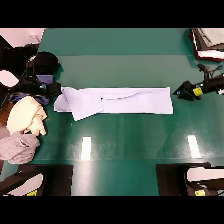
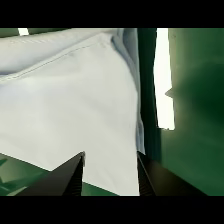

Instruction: Fold the shirts.

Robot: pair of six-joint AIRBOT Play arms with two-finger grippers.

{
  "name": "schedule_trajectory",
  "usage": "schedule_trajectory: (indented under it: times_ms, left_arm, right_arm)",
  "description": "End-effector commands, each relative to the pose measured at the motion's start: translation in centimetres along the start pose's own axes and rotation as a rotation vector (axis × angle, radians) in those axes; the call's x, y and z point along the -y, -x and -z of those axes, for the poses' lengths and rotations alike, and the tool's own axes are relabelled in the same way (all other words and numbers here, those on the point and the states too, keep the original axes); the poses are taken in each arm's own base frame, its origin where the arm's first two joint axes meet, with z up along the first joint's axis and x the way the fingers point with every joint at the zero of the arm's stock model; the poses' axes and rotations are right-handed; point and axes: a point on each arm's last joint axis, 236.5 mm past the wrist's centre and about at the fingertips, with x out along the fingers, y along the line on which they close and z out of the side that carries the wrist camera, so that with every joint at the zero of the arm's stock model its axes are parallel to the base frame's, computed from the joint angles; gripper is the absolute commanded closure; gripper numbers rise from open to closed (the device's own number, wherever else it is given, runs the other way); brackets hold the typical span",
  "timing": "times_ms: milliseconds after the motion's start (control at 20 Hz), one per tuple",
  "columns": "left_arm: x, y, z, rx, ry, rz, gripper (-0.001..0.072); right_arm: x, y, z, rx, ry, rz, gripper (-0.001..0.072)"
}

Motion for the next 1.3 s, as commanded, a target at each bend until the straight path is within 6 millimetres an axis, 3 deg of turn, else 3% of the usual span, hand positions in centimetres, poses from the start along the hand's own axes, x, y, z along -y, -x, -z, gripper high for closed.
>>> schedule_trajectory:
  times_ms: [0, 350, 550, 600, 650, 700, 800, 950, 1050, 1150, 1250]
  left_arm:
    - [0.3, 0.0, 0.9, -0.038, -0.001, 0.014, 0.0681]
    - [0.4, -0.1, 1.4, -0.058, 0.001, 0.017, 0.0681]
    - [1.0, -0.2, 1.6, -0.071, 0.017, 0.042, 0.0681]
    - [1.4, -0.3, 1.8, -0.080, 0.025, 0.059, 0.0681]
    - [2.0, -0.6, 2.0, -0.088, 0.016, 0.068, 0.0682]
    - [2.7, -1.0, 2.4, -0.101, 0.001, 0.078, 0.0682]
    - [5.2, -2.4, 3.2, -0.132, -0.052, 0.106, 0.0682]
    - [9.8, -5.2, 3.0, -0.182, -0.151, 0.153, 0.0682]
    - [13.0, -7.6, 2.0, -0.198, -0.213, 0.182, 0.0682]
    - [16.1, -10.3, 1.7, -0.220, -0.275, 0.215, 0.0682]
    - [18.8, -13.1, 2.0, -0.248, -0.304, 0.251, 0.0682]
  right_arm:
    - [1.4, -1.1, 0.2, 0.036, -0.033, -0.071, 0.0337]
    - [1.3, -5.2, 1.8, -0.088, -0.080, -0.176, 0.0323]
    - [-0.4, -7.2, 1.8, -0.099, -0.014, -0.158, 0.0327]
    - [-0.7, -7.6, 1.7, -0.095, -0.001, -0.151, 0.0386]
    - [-0.9, -7.8, 1.8, -0.096, 0.022, -0.150, 0.0566]
    - [-1.3, -7.8, 2.0, -0.100, 0.045, -0.152, 0.0699]
    - [-2.3, -6.9, 2.0, -0.092, 0.075, -0.157, 0.0701]
    - [-5.3, -3.2, 1.9, -0.042, 0.150, -0.168, 0.0703]
    - [-8.5, -0.1, 1.3, -0.009, 0.192, -0.177, 0.0703]
    - [-12.8, 3.0, 0.5, 0.031, 0.267, -0.186, 0.0704]
    - [-17.3, 4.9, 0.6, 0.042, 0.361, -0.200, 0.0704]
